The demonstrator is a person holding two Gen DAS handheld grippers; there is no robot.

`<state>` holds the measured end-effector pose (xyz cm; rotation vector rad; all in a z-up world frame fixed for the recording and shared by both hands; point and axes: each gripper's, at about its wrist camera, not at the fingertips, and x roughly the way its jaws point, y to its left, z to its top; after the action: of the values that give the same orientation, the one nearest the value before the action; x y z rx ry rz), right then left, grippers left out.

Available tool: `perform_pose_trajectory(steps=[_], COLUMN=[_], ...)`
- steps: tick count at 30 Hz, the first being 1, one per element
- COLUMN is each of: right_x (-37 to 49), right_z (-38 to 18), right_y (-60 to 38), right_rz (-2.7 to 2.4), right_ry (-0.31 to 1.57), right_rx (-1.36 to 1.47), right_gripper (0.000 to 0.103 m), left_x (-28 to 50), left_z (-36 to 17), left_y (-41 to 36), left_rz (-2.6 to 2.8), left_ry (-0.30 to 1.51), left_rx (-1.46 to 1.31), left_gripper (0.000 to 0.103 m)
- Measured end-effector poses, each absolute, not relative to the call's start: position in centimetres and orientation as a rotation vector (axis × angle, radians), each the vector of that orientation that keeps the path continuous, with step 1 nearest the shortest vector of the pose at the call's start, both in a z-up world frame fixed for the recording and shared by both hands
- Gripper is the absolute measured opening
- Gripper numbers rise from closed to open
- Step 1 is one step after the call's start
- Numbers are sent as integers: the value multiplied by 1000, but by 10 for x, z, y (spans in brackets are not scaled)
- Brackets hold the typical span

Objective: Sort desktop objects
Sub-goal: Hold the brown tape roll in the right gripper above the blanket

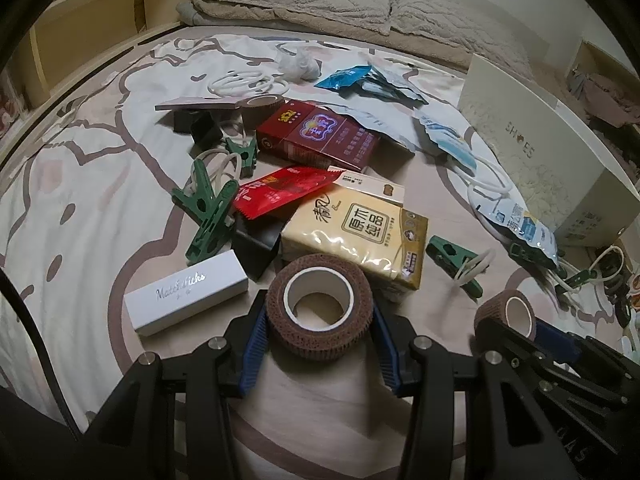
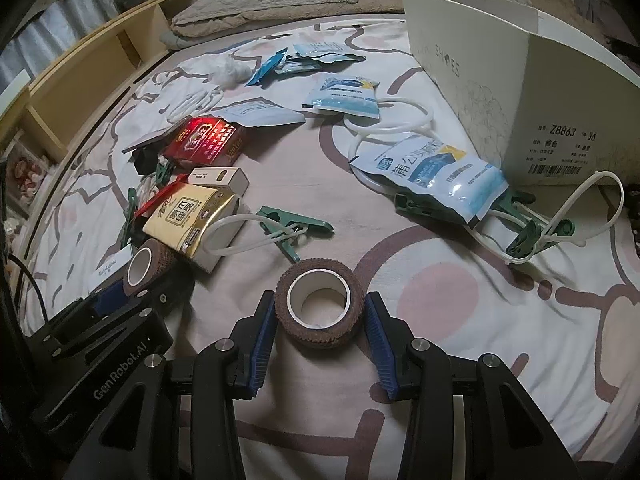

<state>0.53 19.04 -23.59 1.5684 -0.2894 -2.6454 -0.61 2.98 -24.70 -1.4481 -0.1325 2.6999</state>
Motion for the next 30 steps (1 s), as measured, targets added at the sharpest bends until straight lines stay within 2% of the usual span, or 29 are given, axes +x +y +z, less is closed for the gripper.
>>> perform_pose_trajectory(steps=[8, 18, 25, 30], right_x=[5, 5, 5, 5], right_z=[-236, -237, -238, -238], right_y=[190, 190, 190, 190], right_rz=[-2646, -2646, -2646, -2646], right_ry=[-284, -283, -285, -282], right_rx=[1571, 1572, 1572, 1572], right_gripper=[45, 45, 45, 45], left_x=[-6, -7, -7, -8], left_z=[-242, -241, -240, -243], left_y=[32, 32, 34, 34], left_rz=[2716, 2719, 2723, 2714], left_ry=[-121, -108, -93, -90], left_rx=[-1418, -1410, -1402, -1423], left_gripper=[48, 63, 63, 51])
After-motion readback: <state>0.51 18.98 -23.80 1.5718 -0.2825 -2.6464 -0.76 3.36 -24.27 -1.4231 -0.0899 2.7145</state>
